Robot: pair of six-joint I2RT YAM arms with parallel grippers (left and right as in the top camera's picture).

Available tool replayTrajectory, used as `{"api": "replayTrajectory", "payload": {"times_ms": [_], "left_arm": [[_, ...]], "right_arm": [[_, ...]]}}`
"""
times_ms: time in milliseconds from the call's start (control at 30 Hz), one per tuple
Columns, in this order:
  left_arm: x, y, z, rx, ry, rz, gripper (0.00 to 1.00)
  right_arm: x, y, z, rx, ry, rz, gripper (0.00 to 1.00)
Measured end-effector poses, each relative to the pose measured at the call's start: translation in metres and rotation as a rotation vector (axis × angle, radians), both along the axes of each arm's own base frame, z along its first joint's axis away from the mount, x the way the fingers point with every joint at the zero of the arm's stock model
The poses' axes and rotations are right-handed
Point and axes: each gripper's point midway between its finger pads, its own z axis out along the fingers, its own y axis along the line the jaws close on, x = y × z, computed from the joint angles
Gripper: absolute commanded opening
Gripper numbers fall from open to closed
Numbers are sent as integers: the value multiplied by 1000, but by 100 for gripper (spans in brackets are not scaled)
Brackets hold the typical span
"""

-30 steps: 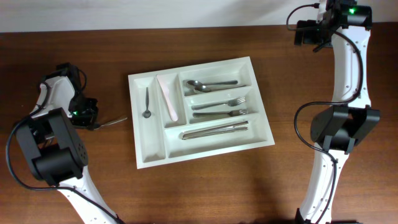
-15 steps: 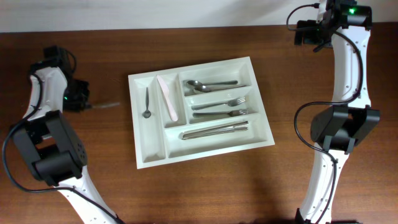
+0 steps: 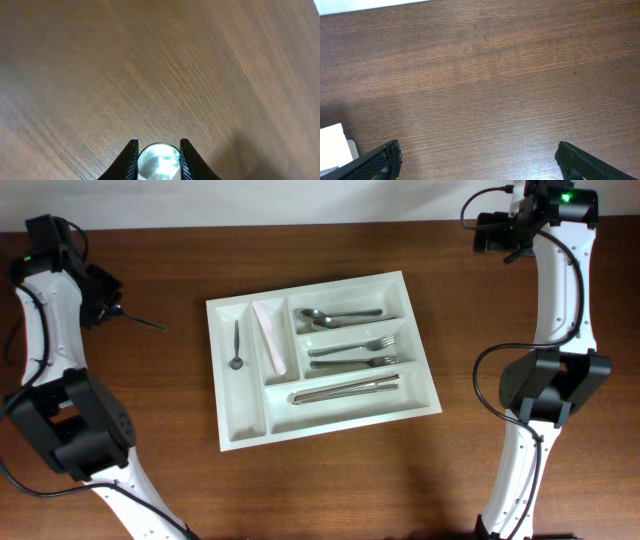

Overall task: Pack container
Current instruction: 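Lift the spoon and carry it over the tray's left compartment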

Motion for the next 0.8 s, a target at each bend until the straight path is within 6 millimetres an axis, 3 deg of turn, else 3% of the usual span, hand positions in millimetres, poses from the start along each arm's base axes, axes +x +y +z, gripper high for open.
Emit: {"api": "replayTrajectory", "payload": {"times_ms": [333,800], "left_arm": [[13,-59,0,65,13,-495,2],[24,-186,-1,238,12,-1197,2]], "right_arm": [[0,0,0,0,0,0,99],[0,0,0,0,0,0,99]]}}
